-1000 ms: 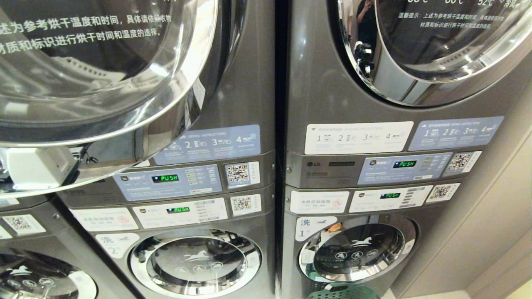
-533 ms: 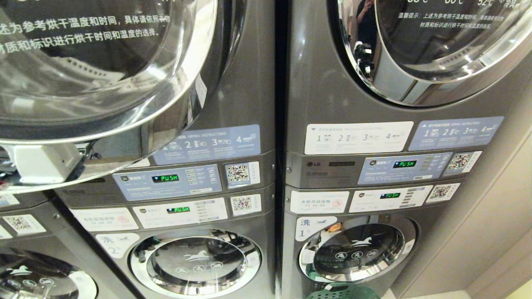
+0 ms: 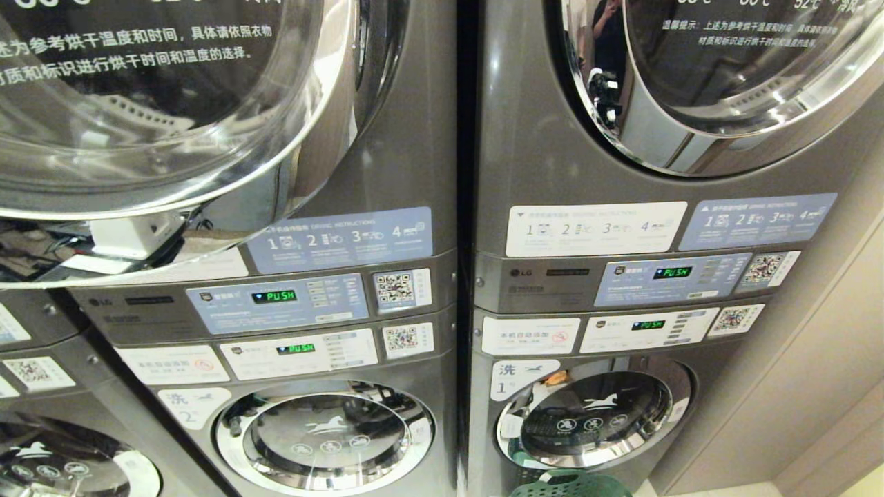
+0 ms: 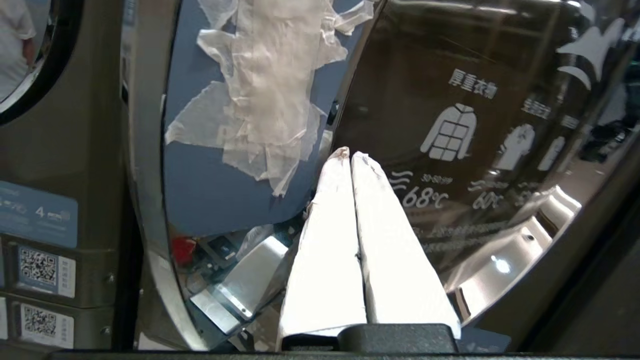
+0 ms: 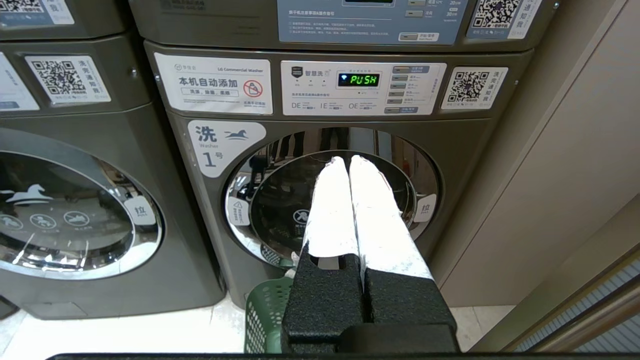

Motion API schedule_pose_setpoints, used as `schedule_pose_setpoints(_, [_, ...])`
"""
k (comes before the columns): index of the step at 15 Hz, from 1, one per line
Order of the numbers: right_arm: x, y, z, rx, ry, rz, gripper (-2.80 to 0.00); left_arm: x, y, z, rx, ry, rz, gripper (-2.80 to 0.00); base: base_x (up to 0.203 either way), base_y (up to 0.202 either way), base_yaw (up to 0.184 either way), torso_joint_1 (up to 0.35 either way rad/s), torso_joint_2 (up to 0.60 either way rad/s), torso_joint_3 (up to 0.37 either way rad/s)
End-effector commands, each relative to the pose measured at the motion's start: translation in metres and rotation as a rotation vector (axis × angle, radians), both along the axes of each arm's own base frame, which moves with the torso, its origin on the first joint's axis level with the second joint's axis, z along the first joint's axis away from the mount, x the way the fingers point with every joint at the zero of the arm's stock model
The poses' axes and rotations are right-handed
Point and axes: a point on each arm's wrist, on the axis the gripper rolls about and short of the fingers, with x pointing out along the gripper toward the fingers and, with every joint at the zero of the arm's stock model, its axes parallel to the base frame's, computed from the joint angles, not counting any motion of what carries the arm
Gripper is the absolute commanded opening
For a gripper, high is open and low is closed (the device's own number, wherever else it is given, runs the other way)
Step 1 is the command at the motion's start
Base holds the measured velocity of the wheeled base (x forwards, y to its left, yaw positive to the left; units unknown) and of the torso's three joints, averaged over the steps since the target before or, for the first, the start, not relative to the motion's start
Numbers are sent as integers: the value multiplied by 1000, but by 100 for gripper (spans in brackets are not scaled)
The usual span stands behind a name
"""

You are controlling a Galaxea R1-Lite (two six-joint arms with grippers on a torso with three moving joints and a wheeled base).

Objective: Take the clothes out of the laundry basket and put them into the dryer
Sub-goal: Close the dryer

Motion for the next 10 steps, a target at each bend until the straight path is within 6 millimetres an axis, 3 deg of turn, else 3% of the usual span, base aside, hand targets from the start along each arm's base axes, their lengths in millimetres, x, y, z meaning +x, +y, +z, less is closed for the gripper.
schedule_pose_setpoints(1, [0,0,0,0,2,1,-280,23,0,2,-10,33,15,-280,0,0,0,0,0,0])
schedule_pose_setpoints(5, [0,0,0,0,-1,1,-280,49,3,4,-24,38,65,-280,0,0,0,0,0,0])
schedule_pose_setpoints(10, [0,0,0,-3,0,1,-280,107,20,3,-29,8,167,-280,0,0,0,0,0,0])
